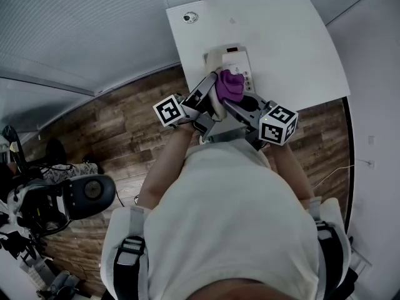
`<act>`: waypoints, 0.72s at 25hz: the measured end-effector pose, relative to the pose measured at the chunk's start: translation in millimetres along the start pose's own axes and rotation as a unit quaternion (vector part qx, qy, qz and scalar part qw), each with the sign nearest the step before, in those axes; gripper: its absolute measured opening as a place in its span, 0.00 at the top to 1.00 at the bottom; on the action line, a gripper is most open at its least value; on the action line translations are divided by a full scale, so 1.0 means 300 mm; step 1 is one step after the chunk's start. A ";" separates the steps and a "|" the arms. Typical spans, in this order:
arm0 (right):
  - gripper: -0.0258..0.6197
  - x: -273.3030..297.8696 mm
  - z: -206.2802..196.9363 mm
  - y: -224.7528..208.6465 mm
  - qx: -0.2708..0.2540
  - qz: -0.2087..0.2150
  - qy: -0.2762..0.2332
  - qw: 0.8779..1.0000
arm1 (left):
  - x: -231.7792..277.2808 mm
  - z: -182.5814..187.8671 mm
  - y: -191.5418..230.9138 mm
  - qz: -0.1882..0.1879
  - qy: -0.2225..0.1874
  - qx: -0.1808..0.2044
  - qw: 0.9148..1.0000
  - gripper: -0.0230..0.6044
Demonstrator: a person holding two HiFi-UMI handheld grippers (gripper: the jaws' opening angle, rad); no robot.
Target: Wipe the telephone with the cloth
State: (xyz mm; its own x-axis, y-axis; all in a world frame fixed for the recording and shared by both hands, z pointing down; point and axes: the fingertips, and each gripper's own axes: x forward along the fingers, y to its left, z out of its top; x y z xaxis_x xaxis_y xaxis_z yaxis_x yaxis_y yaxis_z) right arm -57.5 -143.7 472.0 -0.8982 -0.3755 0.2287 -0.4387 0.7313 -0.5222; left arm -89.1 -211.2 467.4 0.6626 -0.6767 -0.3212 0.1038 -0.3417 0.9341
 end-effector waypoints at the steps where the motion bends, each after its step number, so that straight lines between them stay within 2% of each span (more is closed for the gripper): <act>1: 0.82 -0.007 -0.001 0.003 -0.003 0.000 0.002 1.000 | 0.000 -0.001 -0.002 0.000 0.000 0.000 1.000 0.60; 8: 0.82 -0.065 -0.002 0.038 0.002 0.010 0.013 1.000 | 0.000 0.011 -0.037 0.004 -0.011 -0.001 1.000 0.60; 18: 0.82 -0.106 -0.027 0.095 0.023 0.047 0.028 0.998 | -0.002 0.043 -0.054 0.010 -0.026 0.004 1.000 0.60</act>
State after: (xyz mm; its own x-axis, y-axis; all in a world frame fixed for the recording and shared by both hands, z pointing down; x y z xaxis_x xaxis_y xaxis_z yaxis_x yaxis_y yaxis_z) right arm -41.7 -106.2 456.6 -0.9361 -0.2726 0.2224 -0.3518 0.7338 -0.5812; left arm -100.7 -213.7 450.6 0.6252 -0.7161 -0.3103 0.0854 -0.3324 0.9393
